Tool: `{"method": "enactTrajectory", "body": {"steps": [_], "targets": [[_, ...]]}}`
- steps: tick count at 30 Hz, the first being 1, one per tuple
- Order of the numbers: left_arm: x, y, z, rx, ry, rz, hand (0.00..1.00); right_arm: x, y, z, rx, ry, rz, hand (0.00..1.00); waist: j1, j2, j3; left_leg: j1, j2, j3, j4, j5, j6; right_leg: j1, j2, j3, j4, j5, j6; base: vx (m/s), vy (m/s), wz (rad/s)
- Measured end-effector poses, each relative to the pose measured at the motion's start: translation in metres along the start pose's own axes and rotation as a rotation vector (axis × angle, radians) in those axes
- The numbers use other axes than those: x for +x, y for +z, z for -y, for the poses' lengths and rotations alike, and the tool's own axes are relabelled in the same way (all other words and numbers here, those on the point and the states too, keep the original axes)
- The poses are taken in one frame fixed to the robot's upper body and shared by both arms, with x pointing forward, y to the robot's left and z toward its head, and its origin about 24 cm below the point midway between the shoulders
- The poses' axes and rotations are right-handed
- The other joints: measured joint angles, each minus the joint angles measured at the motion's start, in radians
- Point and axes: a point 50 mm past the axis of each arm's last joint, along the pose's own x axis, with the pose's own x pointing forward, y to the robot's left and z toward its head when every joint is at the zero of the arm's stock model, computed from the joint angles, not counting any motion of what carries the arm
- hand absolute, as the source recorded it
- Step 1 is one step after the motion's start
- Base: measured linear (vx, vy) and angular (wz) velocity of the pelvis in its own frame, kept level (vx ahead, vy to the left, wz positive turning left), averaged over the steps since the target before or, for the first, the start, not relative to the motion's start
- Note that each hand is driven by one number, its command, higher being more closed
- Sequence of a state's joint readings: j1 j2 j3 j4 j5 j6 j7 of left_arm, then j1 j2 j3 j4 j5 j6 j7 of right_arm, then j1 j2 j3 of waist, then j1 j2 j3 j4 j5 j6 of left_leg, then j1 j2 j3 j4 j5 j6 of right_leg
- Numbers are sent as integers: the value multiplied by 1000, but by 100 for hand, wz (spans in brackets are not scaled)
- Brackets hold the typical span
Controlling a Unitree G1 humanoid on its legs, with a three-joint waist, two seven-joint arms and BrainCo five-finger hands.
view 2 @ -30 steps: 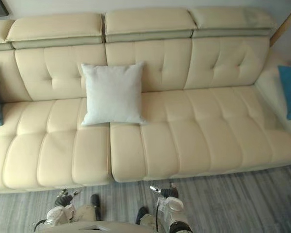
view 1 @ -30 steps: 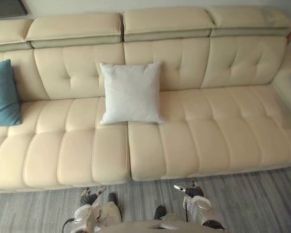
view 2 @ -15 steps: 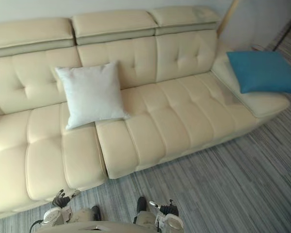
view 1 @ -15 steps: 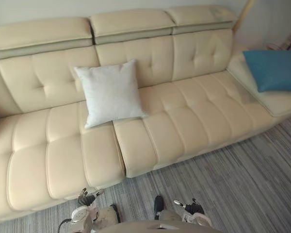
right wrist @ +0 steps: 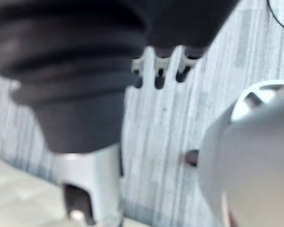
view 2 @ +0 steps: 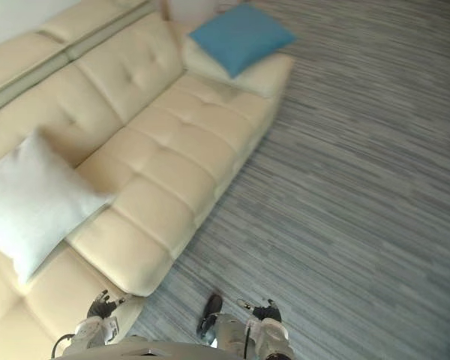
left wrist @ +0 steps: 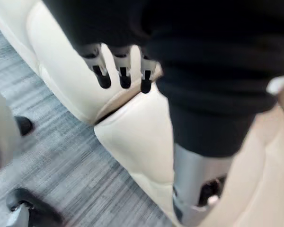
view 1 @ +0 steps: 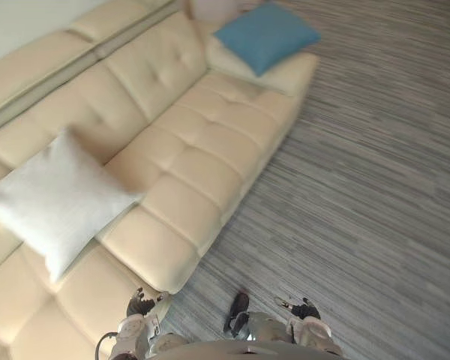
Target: Pick up cushions and gather them together orderly.
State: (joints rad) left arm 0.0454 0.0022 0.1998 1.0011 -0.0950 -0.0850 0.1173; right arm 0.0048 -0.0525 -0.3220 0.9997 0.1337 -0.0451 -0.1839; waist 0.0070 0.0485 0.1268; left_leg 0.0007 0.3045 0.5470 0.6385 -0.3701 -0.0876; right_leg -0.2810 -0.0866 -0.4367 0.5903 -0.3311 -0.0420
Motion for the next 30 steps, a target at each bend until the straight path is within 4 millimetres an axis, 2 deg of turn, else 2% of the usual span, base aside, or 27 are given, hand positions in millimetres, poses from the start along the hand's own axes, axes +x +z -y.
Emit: {"method": "enactTrajectory", "body": {"steps": [1, 2, 4, 5, 7, 10, 11, 12, 13, 14, 15, 16, 17, 18, 19, 20, 21, 22, 23, 25, 26, 27, 28, 29, 30], "targets": [[-2, -6, 1, -4, -4, -16, 0, -1, 0, -4, 18, 3, -2, 0, 10, 12, 0, -70, 57, -73, 177, 12, 53, 26, 52, 41, -35, 7, -15, 111, -153, -128], [-3, -8, 0, -12, 1, -15, 0, -1, 2, -4, 25, -1, 7, 0, 23, 19, 4, -133, 54, -155, 285, 6, 43, 43, 88, 85, -68, 19, -23, 151, -135, -158], [-3, -2, 2, -28, -3, 9, 0, 0, 2, -4, 40, -7, 7, 0, 31, 15, 25, -216, 3, -247, 355, 0, 35, 81, 128, 159, -123, 40, -62, 197, -49, -136], [-3, -2, 3, -30, -5, 14, 0, -1, 1, -3, 40, -14, 2, 0, 36, 13, 32, -265, -45, -289, 330, 0, 35, 110, 136, 199, -153, 49, -77, 215, 10, -118], [-3, 2, 5, -32, -11, 30, 0, -2, 1, -2, 43, -25, 11, 0, 38, 16, 38, -322, -82, -306, 250, 0, 36, 155, 154, 257, -196, 54, -86, 240, 46, -101], [-3, 8, 10, -42, -23, 56, 0, -4, 1, -4, 59, -28, 25, 0, 57, 11, 41, -393, -143, -332, -12, 43, 39, 221, 166, 351, -256, 52, -81, 326, 115, -93], [-4, 8, 11, -44, -27, 61, 0, -5, 1, -6, 65, -26, 27, 0, 67, 10, 40, -411, -170, -355, -155, 100, 29, 244, 166, 394, -289, 42, -63, 387, 186, -103], [-4, 9, 12, -48, -27, 63, 0, -5, 0, -6, 71, -26, 22, 0, 82, 6, 34, -415, -181, -365, -241, 171, 36, 253, 165, 430, -304, 30, -46, 521, 273, -115], [-4, 9, 12, -47, -27, 66, 0, -5, -1, -7, 75, -25, 17, 0, 90, -2, 27, -418, -191, -381, -238, 219, 45, 256, 162, 461, -306, 14, -43, 626, 323, -105], [-3, 10, 8, -43, -20, 69, 0, -7, -5, -10, 83, -19, 5, 0, 93, -14, 7, -417, -213, -389, -224, 265, 81, 261, 143, 489, -299, -13, -31, 460, 237, -77], [-3, 10, 5, -40, -14, 68, 0, -8, -9, -12, 92, -19, -5, 0, 94, -27, 0, -412, -218, -378, -214, 270, 87, 262, 125, 489, -277, -27, -14, 627, 237, -85], [-1, 15, 0, -30, -2, 82, 0, -11, -17, -16, 107, -13, -31, 0, 99, -77, -5, -392, -233, -323, -174, 209, 107, 229, 78, 475, -169, -55, 60, 735, 232, -92], [0, 17, -3, -14, 3, 83, 0, -12, -17, -20, 112, -3, -29, 0, 97, -98, -1, -335, -246, -288, -141, 156, 129, 164, 37, 457, 61, -33, 128, 964, 284, -97], [1, 16, -3, 16, -7, 72, 0, -11, -12, -19, 111, -1, -14, 0, 81, -98, 4, -273, -254, -280, -117, 128, 148, 72, 0, 433, 331, 61, 214, 687, 187, -61], [1, 16, -1, 25, -14, 71, 0, -10, -9, -19, 107, -1, -4, 0, 76, -93, 9, -236, -254, -280, -112, 121, 155, 38, -17, 412, 440, 67, 205, 512, 110, -33], [1, 17, 4, 25, -25, 72, 0, -9, -4, -17, 100, -3, 15, 0, 72, -81, 20, -163, -253, -281, -124, 119, 158, -4, -50, 346, 553, 68, 162, 471, 73, -26], [1, 19, 9, 18, -36, 76, 0, -8, 1, -15, 102, -5, 36, 0, 71, -64, 26, -99, -244, -284, -154, 111, 158, -39, -70, 285, 585, 58, 116, 559, 60, -28], [1, 21, 12, 15, -43, 83, 0, -8, 5, -16, 104, -2, 51, 0, 68, -52, 28, -52, -235, -293, -190, 98, 144, -74, -78, 236, 572, 48, 101, 475, 21, -17], [1, 23, 13, 13, -46, 87, 0, -8, 7, -17, 106, 1, 59, 0, 64, -52, 28, -25, -231, -300, -212, 87, 135, -102, -85, 204, 551, 44, 96, 494, -19, 0], [3, 32, 18, 12, -56, 107, 0, -8, 14, -19, 112, 6, 83, 0, 48, -64, 35, 48, -218, -309, -279, 47, 101, -208, -99, 135, 367, 44, 95, 508, -91, 14], [4, 32, 19, 13, -58, 105, 0, -7, 15, -18, 111, 6, 83, 0, 46, -65, 36, 68, -217, -307, -293, 47, 101, -224, -97, 131, 305, 46, 91, 542, -161, 13], [3, 31, 21, 13, -61, 99, 0, -7, 16, -16, 106, 1, 87, 0, 38, -61, 39, 104, -209, -306, -325, 48, 99, -242, -81, 127, 169, 68, 83, 578, -208, 28], [4, 26, 19, 32, -60, 82, 0, -6, 11, -14, 98, -5, 67, 0, 24, -66, 37, 152, -209, -334, -367, 58, 78, -233, -41, 181, -92, 180, 92, 607, -238, 42], [4, 25, 16, 41, -52, 77, 0, -6, 6, -13, 92, -9, 49, 0, 15, -79, 37, 168, -217, -351, -378, 60, 61, -219, -40, 205, -180, 262, 82, 633, -270, 55], [4, 18, 17, 44, -54, 50, 0, -6, 3, -9, 104, -19, 33, 0, 9, -61, 39, 199, -199, -390, -380, 52, 42, -204, -23, 208, -151, 349, 17, 624, -250, 33]]}}
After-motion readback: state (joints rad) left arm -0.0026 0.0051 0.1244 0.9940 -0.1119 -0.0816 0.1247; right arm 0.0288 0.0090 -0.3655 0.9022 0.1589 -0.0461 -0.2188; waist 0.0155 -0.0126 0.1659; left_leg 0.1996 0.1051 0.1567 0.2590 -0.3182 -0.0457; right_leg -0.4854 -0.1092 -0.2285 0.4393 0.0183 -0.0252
